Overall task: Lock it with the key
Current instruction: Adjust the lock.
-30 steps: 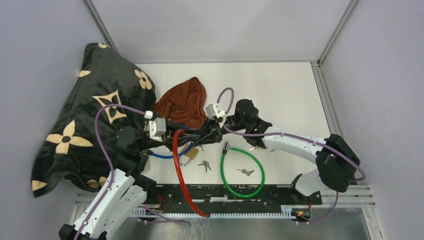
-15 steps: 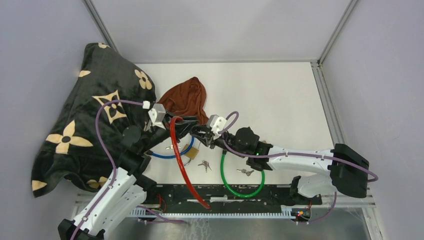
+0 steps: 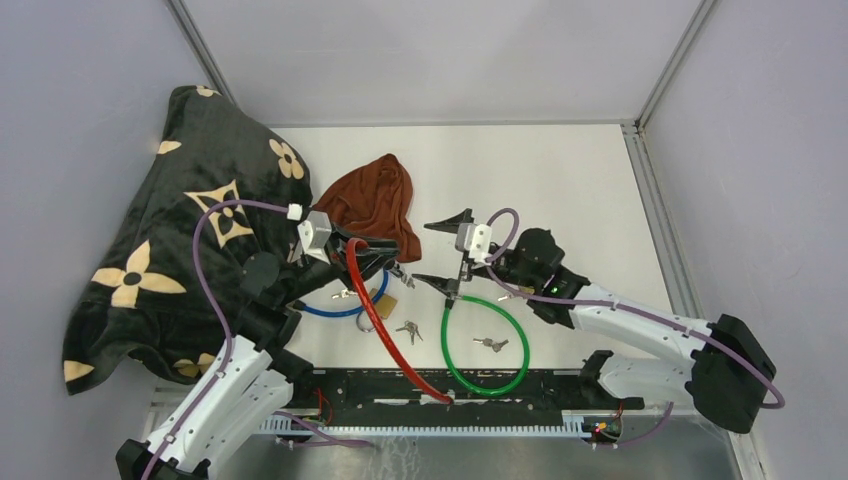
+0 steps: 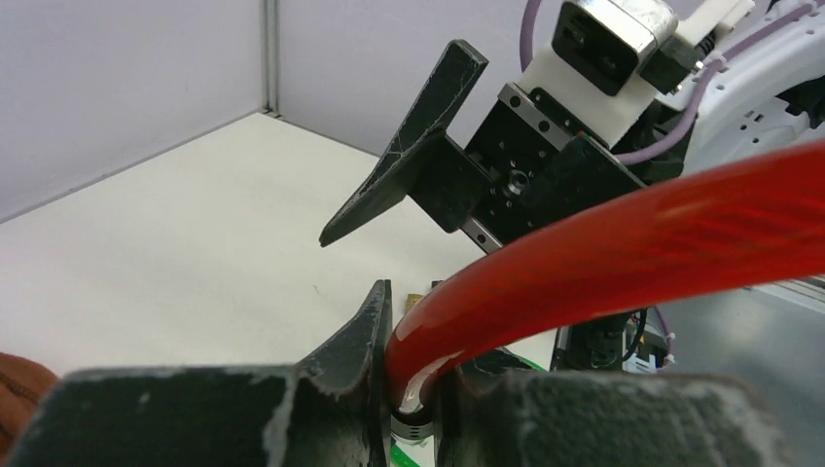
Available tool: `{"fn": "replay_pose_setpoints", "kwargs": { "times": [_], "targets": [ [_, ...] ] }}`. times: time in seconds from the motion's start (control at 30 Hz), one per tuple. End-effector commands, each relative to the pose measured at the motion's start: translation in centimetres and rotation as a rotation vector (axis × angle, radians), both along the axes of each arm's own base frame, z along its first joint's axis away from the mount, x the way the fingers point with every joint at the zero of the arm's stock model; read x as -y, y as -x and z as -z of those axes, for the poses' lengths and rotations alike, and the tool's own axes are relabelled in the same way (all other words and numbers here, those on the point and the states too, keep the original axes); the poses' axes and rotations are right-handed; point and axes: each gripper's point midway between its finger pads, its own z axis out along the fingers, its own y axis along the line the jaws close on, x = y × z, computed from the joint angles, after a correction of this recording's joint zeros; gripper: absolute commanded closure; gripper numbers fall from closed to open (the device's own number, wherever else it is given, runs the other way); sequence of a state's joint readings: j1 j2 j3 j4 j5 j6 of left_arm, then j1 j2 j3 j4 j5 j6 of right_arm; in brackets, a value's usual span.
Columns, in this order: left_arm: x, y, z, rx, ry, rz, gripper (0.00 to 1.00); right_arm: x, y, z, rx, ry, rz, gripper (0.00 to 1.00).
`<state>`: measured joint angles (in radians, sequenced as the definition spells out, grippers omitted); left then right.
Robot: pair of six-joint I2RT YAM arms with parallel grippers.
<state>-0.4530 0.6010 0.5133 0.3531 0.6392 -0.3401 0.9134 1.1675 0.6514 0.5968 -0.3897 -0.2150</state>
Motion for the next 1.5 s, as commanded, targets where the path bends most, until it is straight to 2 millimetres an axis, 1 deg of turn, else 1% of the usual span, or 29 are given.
{"fn": "replay_pose_setpoints", "kwargs": {
  "times": [0.0,0.03,0.13,0.17,0.2,0.3,0.43,0.6,0.67,0.73,0.77,0.8,0.83,0.9,0.93,1.07,1.2,1.3,1.4,1.47],
  "targets": [
    [0.2,2.2,-3.7,0.147,0.031,0.088,0.98,0.0,4.0,-0.6,0.017,0.038,-0.276,0.02],
    [0.3,2.3,-3.7,0.148,0.027,0.096,0.98,-0.4,4.3,-0.8,0.009,0.051,-0.316,0.02],
    [0.4,2.5,-3.8,0.162,0.021,0.111,0.98,-1.8,6.1,-1.6,-0.057,0.06,-0.491,0.02],
    [0.4,2.6,-3.9,0.167,0.022,0.116,0.98,-2.3,6.2,-1.8,-0.093,0.062,-0.518,0.04],
    [0.4,2.6,-3.9,0.168,0.023,0.117,0.98,-2.8,5.9,-2.1,-0.117,0.064,-0.519,0.07],
    [0.4,2.6,-4.0,0.164,0.026,0.114,0.98,-3.5,4.2,-2.5,-0.162,0.022,-0.433,0.14],
    [0.4,2.3,-4.0,0.158,0.029,0.102,0.98,-3.8,4.0,-2.3,-0.215,-0.027,-0.415,0.27],
    [0.3,2.1,-4.1,0.154,0.035,0.091,0.98,-4.0,3.3,-1.0,-0.255,-0.021,-0.385,0.41],
    [0.2,2.0,-4.3,0.154,0.04,0.081,0.98,-4.2,3.1,-0.6,-0.27,-0.015,-0.378,0.49],
    [0.1,1.8,-4.5,0.148,0.05,0.065,0.98,-4.3,2.9,-0.4,-0.281,-0.016,-0.363,0.62],
    [0.0,1.5,-4.5,0.135,0.056,0.047,0.98,-4.2,2.7,-0.4,-0.283,-0.021,-0.345,0.71],
    [-0.3,0.8,-4.4,0.114,0.066,0.008,0.98,-4.3,2.6,-0.6,-0.279,-0.03,-0.327,0.79],
    [-0.7,0.0,-4.4,0.085,0.082,-0.042,0.98,-4.2,2.1,-0.9,-0.269,-0.048,-0.276,0.84],
    [-1.7,-1.7,-4.2,0.035,0.113,-0.149,0.98,-4.2,1.2,-1.6,-0.234,-0.091,-0.152,0.97],
    [-1.9,-2.1,-4.0,0.024,0.119,-0.176,0.98,-4.0,0.5,-1.9,-0.218,-0.114,-0.067,1.0],
    [-2.4,-3.2,-2.8,-0.051,0.134,-0.234,0.98,-2.5,-1.3,-3.0,-0.133,-0.199,0.213,1.0],
    [-3.4,-4.7,-1.3,-0.118,0.133,-0.329,0.98,-1.0,-3.0,-3.1,-0.077,-0.221,0.466,1.0],
    [-4.0,-5.5,-0.6,-0.143,0.134,-0.385,0.98,-1.0,-3.3,-2.7,-0.023,-0.199,0.56,1.0],
    [-4.6,-6.2,0.1,-0.175,0.136,-0.437,0.98,-1.2,-3.1,-2.4,0.024,-0.186,0.644,1.0],
    [-4.9,-6.5,0.5,-0.198,0.138,-0.461,0.98,-1.6,-2.7,-2.6,0.058,-0.188,0.66,1.0]
  ]
}}
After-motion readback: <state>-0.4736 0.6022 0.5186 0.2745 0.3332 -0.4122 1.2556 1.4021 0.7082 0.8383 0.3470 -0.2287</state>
